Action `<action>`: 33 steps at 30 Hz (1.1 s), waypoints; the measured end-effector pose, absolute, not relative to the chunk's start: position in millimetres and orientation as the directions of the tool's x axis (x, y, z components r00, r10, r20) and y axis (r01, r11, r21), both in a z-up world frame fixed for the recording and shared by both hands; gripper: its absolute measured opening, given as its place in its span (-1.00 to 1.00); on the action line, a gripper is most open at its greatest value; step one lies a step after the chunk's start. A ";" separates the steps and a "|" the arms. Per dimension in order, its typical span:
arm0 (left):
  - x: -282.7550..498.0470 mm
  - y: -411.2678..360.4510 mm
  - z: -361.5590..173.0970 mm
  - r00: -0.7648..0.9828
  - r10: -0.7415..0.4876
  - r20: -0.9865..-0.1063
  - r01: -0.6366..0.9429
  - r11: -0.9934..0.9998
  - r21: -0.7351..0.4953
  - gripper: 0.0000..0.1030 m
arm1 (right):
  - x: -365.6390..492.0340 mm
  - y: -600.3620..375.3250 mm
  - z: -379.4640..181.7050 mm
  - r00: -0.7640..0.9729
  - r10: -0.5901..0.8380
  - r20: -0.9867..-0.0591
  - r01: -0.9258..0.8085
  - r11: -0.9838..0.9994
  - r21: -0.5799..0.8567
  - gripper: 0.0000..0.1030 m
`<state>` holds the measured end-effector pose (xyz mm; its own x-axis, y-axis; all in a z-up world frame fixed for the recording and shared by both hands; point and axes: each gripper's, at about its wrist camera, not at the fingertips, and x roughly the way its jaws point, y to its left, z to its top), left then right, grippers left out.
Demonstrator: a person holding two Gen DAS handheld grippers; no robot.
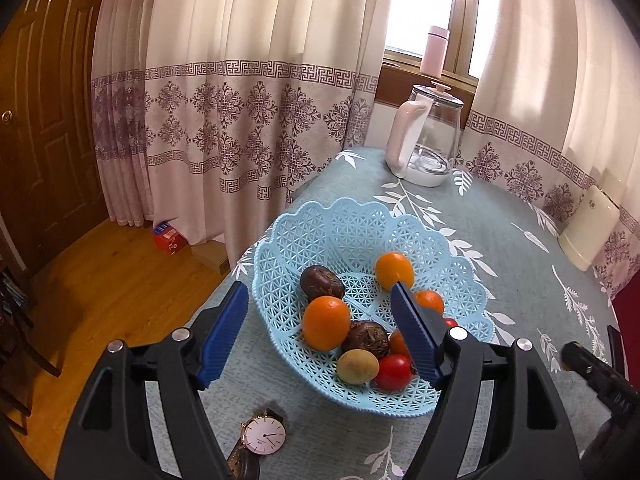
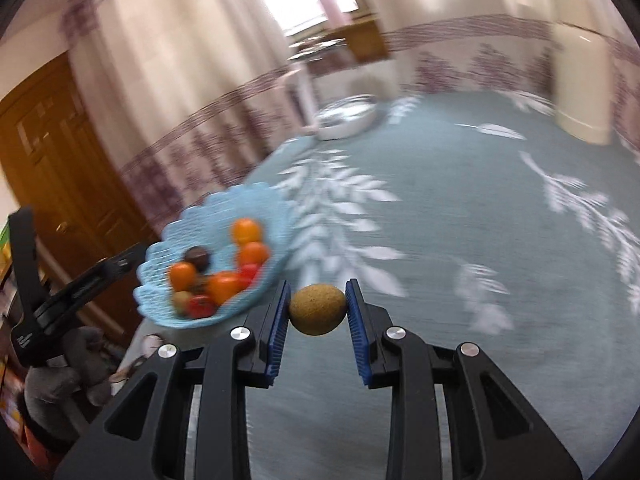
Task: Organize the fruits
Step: 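Carry the kiwi into the basket and open the right gripper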
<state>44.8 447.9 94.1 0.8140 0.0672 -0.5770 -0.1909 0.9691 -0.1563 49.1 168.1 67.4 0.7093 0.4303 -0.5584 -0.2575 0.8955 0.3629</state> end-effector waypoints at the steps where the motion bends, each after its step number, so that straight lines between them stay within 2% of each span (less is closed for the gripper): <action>1: 44.5 448.7 94.7 0.815 0.066 -0.576 -0.191 0.968 -0.159 0.46 | 49.7 176.3 69.0 0.704 0.440 -0.557 -0.274 0.892 0.359 -0.44; 10: 44.6 460.0 95.2 0.815 0.061 -0.576 -0.205 0.960 -0.189 0.46 | 55.6 229.2 76.6 0.680 0.480 -0.554 -0.358 0.877 0.320 -0.44; 33: 45.9 458.7 89.2 0.809 0.057 -0.585 -0.201 0.962 -0.184 0.47 | 74.4 264.5 66.5 0.668 0.469 -0.578 -0.392 0.882 0.263 -0.42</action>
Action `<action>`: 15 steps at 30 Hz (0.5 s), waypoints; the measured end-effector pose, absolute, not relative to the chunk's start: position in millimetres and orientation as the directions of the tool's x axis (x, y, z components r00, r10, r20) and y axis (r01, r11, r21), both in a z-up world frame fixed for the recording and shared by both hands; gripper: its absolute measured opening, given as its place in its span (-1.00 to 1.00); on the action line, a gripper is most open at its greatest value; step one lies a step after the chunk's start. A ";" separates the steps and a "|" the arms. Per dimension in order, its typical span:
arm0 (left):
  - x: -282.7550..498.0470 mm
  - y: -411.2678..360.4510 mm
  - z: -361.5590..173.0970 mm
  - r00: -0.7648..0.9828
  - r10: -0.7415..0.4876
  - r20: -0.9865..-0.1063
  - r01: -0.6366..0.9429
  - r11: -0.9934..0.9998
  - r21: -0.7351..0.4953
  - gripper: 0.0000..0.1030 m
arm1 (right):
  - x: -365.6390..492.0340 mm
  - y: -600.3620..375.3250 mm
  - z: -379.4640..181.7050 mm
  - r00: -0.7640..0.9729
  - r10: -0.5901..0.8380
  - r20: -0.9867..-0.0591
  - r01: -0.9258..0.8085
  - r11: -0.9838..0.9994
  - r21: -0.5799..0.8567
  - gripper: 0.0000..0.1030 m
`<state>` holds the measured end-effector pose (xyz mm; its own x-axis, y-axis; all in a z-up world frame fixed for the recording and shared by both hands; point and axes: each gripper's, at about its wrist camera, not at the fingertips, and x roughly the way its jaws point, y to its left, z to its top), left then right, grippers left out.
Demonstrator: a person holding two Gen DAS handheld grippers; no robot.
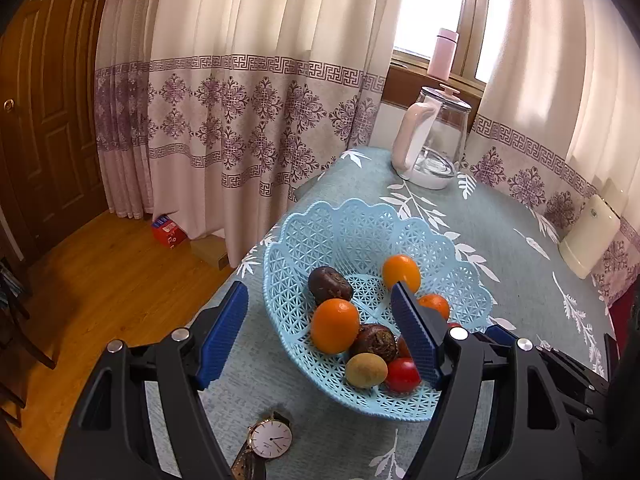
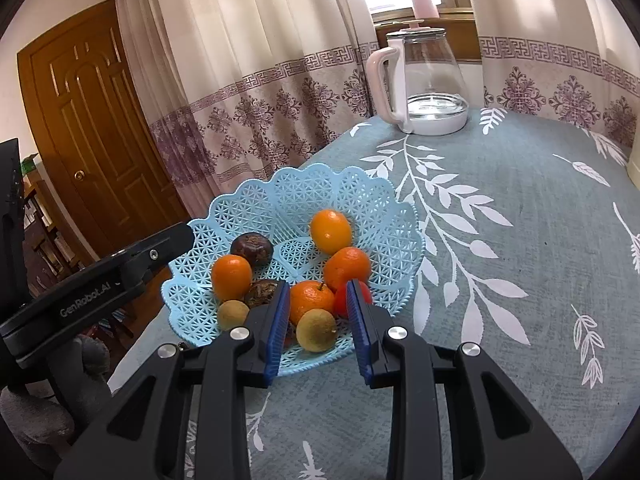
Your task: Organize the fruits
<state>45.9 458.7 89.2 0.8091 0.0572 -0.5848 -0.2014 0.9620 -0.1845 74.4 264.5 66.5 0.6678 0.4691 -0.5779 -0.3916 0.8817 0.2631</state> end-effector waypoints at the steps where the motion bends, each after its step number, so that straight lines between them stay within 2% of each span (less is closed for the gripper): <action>1: 45.8 458.2 89.1 0.809 0.059 -0.585 -0.201 0.963 -0.181 0.47 | 74.7 264.3 66.1 0.670 0.466 -0.577 -0.389 0.883 0.262 -0.42; 9: 43.7 456.7 91.0 0.811 0.079 -0.580 -0.209 0.965 -0.160 0.60 | 71.7 260.0 62.9 0.685 0.451 -0.572 -0.370 0.892 0.261 -0.41; 12: 43.6 456.3 91.3 0.810 0.085 -0.580 -0.212 0.965 -0.156 0.70 | 70.8 253.0 60.4 0.697 0.444 -0.563 -0.345 0.896 0.280 -0.22; 14: 44.3 455.5 91.3 0.809 0.092 -0.581 -0.216 0.965 -0.148 0.73 | 70.1 248.5 59.4 0.709 0.436 -0.554 -0.326 0.899 0.291 0.13; 15: 44.5 455.1 91.1 0.808 0.093 -0.582 -0.216 0.965 -0.146 0.75 | 70.1 245.8 59.1 0.717 0.430 -0.549 -0.316 0.902 0.295 0.18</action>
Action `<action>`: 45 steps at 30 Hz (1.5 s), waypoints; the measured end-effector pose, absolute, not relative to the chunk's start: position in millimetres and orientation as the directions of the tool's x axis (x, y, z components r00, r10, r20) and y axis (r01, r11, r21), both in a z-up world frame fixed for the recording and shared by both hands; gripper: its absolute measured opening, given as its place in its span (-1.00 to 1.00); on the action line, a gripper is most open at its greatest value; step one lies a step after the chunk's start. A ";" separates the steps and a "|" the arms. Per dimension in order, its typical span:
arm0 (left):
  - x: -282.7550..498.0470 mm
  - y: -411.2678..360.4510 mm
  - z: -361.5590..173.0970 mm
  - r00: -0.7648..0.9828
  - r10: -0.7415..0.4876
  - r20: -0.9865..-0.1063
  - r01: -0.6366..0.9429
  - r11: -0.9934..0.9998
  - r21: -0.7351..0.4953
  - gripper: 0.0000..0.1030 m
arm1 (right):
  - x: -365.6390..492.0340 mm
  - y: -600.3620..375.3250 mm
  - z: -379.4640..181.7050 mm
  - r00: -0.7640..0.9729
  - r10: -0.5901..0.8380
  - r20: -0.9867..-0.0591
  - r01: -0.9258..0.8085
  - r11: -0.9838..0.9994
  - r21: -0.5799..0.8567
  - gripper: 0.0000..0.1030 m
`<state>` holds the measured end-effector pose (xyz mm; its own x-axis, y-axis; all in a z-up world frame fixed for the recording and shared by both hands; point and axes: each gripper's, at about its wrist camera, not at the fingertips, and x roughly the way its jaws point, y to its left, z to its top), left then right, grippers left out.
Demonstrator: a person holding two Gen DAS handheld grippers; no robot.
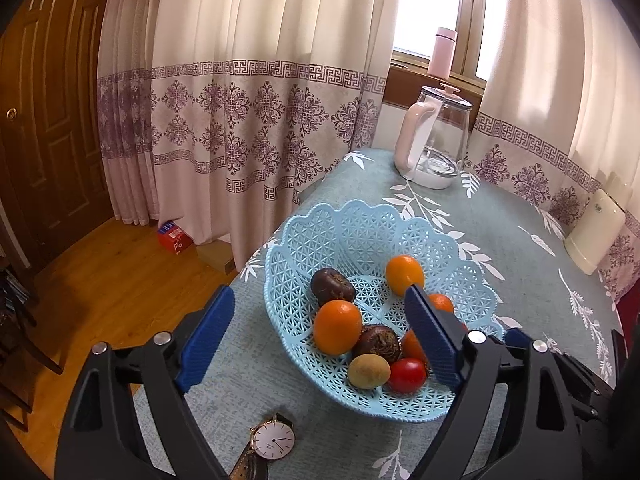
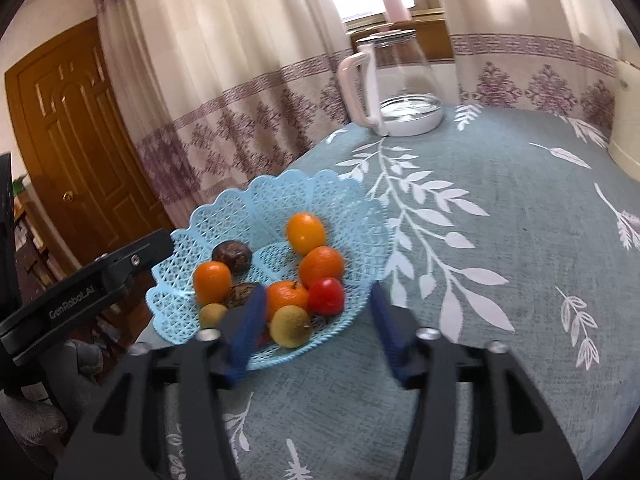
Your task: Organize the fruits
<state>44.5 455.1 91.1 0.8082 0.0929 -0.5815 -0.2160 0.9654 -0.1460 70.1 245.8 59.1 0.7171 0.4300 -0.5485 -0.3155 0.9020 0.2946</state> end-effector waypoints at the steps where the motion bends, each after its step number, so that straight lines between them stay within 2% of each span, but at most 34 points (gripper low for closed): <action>1: 44.6 454.4 90.9 0.807 0.094 -0.582 -0.216 0.966 -0.144 0.77 | 69.5 242.7 58.2 0.725 0.422 -0.545 -0.304 0.905 0.296 0.23; 9: 43.3 447.4 93.1 0.810 0.135 -0.571 -0.227 0.970 -0.092 0.89 | 63.7 234.4 51.7 0.752 0.382 -0.538 -0.274 0.922 0.272 0.33; 16: 38.9 444.6 94.6 0.809 0.187 -0.557 -0.252 0.967 -0.042 0.90 | 58.0 230.3 52.2 0.764 0.383 -0.519 -0.279 0.922 0.269 0.74; 24: 28.8 440.7 89.2 0.792 0.293 -0.535 -0.308 0.949 0.064 0.91 | 54.5 225.6 53.4 0.787 0.358 -0.502 -0.260 0.931 0.256 0.76; 27: 26.1 440.3 86.9 0.786 0.320 -0.529 -0.326 0.942 0.086 0.91 | 48.4 227.4 56.1 0.804 0.348 -0.482 -0.269 0.936 0.226 0.84; 35: 17.7 438.8 81.8 0.771 0.380 -0.510 -0.359 0.922 0.144 0.94 | 30.8 238.3 65.5 0.840 0.348 -0.417 -0.322 0.937 0.134 0.90; 45: 9.1 443.4 78.7 0.756 0.413 -0.508 -0.385 0.908 0.164 0.94 | 28.4 248.5 63.0 0.801 0.390 -0.454 -0.390 0.916 0.098 0.90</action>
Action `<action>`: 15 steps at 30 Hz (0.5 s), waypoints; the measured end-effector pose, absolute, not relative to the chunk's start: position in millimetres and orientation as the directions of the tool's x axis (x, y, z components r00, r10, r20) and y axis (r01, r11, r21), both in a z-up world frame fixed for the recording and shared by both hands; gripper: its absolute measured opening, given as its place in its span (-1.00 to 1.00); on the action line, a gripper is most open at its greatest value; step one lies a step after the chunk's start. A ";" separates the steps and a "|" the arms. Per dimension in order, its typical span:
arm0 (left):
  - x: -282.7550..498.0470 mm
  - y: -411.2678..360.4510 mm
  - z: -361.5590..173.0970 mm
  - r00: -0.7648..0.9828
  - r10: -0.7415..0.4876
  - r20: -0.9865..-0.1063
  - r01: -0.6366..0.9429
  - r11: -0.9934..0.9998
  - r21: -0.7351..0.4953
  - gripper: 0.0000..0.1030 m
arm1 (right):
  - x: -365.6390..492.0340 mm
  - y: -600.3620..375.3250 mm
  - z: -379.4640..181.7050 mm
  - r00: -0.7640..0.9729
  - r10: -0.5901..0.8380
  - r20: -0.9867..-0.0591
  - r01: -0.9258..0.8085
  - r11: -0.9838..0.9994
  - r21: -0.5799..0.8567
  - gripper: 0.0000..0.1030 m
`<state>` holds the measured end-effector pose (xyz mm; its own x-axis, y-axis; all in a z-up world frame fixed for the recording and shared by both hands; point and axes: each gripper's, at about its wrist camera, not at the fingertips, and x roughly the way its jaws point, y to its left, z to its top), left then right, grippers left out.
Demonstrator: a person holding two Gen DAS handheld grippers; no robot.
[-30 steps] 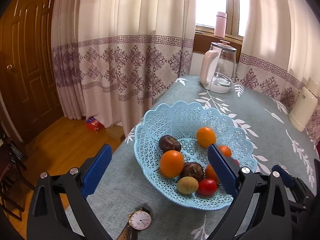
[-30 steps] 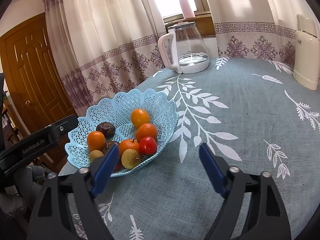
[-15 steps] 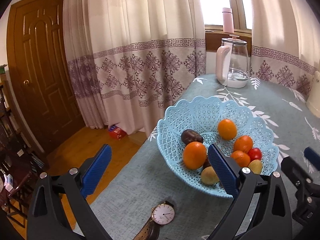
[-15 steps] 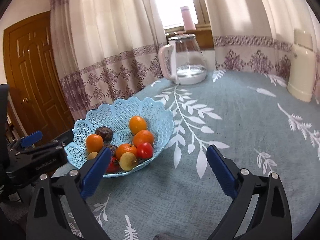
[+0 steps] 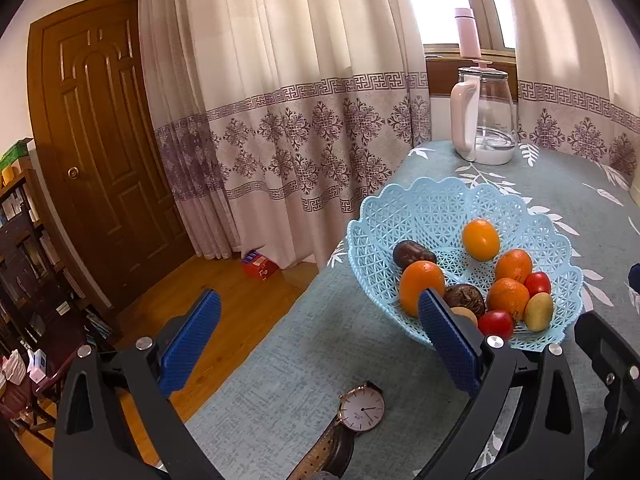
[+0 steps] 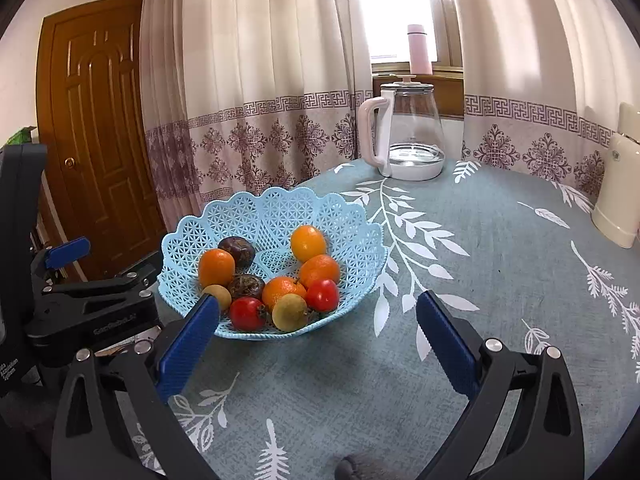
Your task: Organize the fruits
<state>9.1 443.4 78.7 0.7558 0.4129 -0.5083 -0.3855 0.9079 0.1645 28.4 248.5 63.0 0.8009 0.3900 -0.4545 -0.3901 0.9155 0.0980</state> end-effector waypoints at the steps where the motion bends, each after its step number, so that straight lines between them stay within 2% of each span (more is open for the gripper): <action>1: 8.6 442.9 78.9 0.757 0.413 -0.507 -0.385 0.908 0.165 0.94 | 28.8 248.5 63.3 0.800 0.390 -0.455 -0.389 0.916 0.100 0.90; 15: 1.8 437.7 74.9 0.754 0.421 -0.504 -0.377 0.906 0.193 0.94 | 29.8 249.3 62.3 0.793 0.393 -0.465 -0.395 0.913 0.098 0.90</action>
<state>1.8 437.7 74.9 0.7542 0.4208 -0.5042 -0.3766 0.9061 0.1929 29.8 249.3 62.3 0.7932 0.3931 -0.4650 -0.3950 0.9134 0.0984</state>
